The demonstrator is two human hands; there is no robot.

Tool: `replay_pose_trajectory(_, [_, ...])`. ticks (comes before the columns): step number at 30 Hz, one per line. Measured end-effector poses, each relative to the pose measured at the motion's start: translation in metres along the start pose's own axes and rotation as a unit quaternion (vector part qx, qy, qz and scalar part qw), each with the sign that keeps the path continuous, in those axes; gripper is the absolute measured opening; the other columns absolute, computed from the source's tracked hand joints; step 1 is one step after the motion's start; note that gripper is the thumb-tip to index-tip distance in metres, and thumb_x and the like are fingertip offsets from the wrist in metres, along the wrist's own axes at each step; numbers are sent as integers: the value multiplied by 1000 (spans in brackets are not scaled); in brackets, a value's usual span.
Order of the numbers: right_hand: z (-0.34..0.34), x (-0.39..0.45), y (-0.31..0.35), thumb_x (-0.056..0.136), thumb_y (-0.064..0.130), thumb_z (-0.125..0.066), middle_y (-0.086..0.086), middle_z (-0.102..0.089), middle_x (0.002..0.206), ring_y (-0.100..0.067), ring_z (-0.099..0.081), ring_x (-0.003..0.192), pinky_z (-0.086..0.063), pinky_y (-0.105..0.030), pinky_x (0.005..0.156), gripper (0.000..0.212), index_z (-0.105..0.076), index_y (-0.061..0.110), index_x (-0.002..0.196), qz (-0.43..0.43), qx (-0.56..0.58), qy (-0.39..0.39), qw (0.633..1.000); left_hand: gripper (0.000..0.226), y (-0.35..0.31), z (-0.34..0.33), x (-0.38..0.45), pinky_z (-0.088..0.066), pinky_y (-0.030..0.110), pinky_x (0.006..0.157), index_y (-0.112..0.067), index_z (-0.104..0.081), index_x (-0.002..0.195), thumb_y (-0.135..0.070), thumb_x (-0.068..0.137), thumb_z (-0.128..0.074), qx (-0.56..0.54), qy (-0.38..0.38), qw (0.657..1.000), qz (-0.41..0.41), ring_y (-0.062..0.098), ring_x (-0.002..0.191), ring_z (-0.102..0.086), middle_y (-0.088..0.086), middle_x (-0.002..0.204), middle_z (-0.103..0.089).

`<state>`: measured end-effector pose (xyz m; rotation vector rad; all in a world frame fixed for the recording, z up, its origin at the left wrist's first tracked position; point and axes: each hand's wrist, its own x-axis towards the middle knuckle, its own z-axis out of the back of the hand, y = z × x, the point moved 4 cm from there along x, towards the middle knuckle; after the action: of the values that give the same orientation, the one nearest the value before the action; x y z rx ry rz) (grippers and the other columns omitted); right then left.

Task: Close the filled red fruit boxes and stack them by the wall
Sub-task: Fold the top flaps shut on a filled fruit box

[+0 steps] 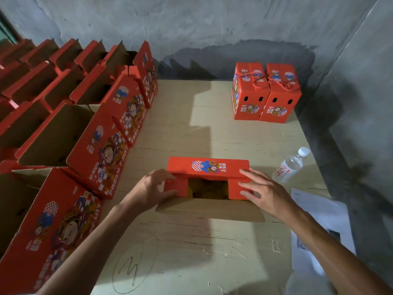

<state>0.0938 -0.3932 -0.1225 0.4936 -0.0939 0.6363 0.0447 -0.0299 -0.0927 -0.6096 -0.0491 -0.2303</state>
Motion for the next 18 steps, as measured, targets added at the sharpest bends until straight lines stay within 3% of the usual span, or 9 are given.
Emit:
replay_pose_trajectory(3, [3, 3, 1, 92, 39, -74, 14, -51, 153, -12, -42, 145, -44, -33, 112, 31, -78, 26, 120, -30, 11, 23, 999, 46, -19, -8, 32, -53, 33, 81, -24, -68, 99, -59, 73, -84, 109, 107, 985, 76, 21, 97, -66, -4, 105, -65])
replay_pose_trajectory(5, [4, 3, 4, 92, 38, -74, 14, -50, 154, -11, -40, 146, -41, -31, 114, 32, -77, 25, 121, -39, 10, 32, 999, 70, -33, -25, 45, -53, 37, 88, -27, -61, 122, -75, 73, -73, 231, 146, 954, 122, 26, 107, -66, 1, 117, -64])
replay_pose_trajectory(7, [2, 2, 6, 93, 36, -75, 12, -50, 154, -12, -40, 147, -39, -29, 114, 31, -78, 23, 121, -42, 7, 34, 999, 77, -38, -42, 51, -50, 38, 94, -21, -55, 135, -70, 78, -71, 285, 143, 935, 154, 29, 116, -63, 7, 126, -61])
replay_pose_trajectory(11, [2, 2, 6, 92, 34, -76, 12, -51, 153, -14, -42, 146, -38, -29, 116, 30, -79, 23, 119, -45, 14, 20, 999, 60, -33, -51, 49, -48, 39, 96, -15, -57, 130, -49, 81, -64, 273, 105, 942, 163, 32, 115, -62, 11, 124, -62])
replay_pose_trajectory(18, [4, 1, 7, 96, 31, -71, 11, -45, 157, -14, -34, 151, -35, -35, 121, 31, -75, 22, 126, -35, 28, 42, 998, 53, -25, -46, 41, -49, 42, 94, -13, -50, 117, -50, 80, -56, 182, 48, 971, 149, 36, 109, -63, 12, 114, -66])
